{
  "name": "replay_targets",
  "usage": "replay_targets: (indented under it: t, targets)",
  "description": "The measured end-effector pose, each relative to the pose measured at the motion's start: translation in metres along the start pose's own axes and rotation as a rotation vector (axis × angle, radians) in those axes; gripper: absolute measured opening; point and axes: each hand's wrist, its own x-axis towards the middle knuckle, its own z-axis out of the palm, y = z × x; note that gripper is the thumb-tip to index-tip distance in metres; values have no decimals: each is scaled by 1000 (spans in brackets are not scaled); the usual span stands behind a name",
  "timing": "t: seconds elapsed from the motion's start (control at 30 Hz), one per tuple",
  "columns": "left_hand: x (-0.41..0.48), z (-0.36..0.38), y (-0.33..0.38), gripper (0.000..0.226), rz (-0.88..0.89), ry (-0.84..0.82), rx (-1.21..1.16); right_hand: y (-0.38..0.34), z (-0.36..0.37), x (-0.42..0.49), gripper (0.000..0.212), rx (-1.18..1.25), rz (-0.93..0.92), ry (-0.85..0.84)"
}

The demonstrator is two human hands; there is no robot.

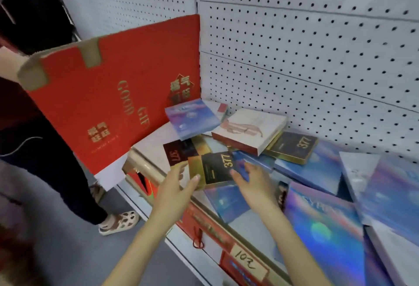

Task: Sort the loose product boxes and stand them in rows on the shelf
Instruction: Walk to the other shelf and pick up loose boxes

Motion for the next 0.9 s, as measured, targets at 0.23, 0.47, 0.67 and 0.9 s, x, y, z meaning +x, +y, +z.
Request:
replay_targets:
  t: [0.23, 0.47, 0.67, 0.9]
  targets:
    - [33, 16, -4, 35, -167, -7, -223, -18, 30, -3, 42, 65, 112, 73]
    - [35, -1, -1, 24, -352, 144, -638, -61, 59, -27, 41, 902, 193, 250]
    - [67, -28, 5, 22, -436, -14, -1032, -94, 67, -7, 36, 1297, 337, 175]
    - [99, -58, -11, 34, -479, 56, -1107, -122, 91, 22, 11, 1152, 411, 84]
